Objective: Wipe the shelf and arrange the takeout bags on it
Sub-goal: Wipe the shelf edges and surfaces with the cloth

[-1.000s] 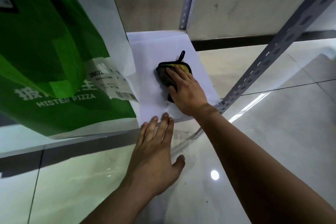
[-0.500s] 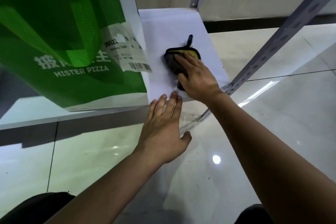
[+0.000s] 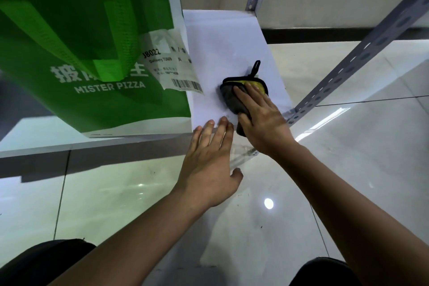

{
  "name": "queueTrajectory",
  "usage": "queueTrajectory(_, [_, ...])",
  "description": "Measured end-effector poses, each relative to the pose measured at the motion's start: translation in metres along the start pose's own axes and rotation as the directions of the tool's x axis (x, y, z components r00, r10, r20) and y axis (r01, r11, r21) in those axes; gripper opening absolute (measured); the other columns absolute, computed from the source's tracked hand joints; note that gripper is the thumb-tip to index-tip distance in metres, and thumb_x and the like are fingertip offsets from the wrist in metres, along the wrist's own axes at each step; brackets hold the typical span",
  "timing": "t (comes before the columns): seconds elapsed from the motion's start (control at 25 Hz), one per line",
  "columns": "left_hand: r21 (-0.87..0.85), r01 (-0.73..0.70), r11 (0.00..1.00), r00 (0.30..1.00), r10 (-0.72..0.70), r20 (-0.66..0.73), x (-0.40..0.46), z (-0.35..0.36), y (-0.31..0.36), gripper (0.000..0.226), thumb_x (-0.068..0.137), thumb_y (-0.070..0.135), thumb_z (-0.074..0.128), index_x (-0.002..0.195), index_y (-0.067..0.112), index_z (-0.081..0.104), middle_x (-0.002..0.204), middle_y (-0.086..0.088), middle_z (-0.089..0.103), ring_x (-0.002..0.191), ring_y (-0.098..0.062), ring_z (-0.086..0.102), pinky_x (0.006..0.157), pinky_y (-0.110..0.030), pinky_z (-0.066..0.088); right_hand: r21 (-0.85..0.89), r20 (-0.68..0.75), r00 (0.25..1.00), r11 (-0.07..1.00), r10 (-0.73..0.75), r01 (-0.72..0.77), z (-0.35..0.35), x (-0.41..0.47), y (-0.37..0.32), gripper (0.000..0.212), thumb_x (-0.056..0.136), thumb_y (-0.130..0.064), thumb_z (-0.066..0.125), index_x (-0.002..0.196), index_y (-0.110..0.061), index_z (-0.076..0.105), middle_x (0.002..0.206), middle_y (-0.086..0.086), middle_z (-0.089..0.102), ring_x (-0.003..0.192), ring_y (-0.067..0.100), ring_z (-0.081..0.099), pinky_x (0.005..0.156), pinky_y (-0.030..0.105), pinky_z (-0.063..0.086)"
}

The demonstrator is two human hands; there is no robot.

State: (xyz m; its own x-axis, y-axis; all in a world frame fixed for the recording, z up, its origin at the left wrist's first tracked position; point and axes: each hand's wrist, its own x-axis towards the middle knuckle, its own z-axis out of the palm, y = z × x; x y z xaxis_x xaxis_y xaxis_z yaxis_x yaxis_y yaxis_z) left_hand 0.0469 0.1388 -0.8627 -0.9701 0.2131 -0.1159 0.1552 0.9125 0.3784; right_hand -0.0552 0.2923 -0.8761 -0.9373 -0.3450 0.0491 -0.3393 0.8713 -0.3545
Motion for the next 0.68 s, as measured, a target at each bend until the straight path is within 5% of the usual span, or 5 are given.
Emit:
queueTrajectory(0.36, [0.018, 0.003, 1.000, 1.000, -0.003, -0.020, -0.002, 0.002, 0.002, 0.091, 0.093, 0.047, 0.048, 0.159, 0.018, -0.009, 0.166, 0.001, -0.020, 0.153, -0.021, -0.018, 0.124, -0.042, -0.008, -0.074, 0.000, 0.986, 0.983, 0.167, -0.167, 0.002, 0.085, -0.001, 0.060, 0.105, -0.033, 0.034, 0.161, -0.019, 0.018, 0.169, 0.009, 0.012, 0.156, 0.025, 0.005, 0.126, 0.036, 0.004])
queueTrajectory(0.68, [0.028, -0.010, 1.000, 0.999, 0.011, -0.038, -0.002, 0.002, 0.001, 0.094, 0.091, 0.048, 0.048, 0.158, 0.017, -0.011, 0.166, -0.001, -0.020, 0.153, -0.023, -0.018, 0.124, -0.042, -0.008, -0.036, 0.011, 1.000, 0.999, 0.005, -0.004, 0.013, 0.040, -0.005, 0.074, 0.092, -0.048, 0.019, 0.158, -0.016, 0.031, 0.164, 0.012, 0.028, 0.154, 0.027, 0.020, 0.125, 0.042, 0.018])
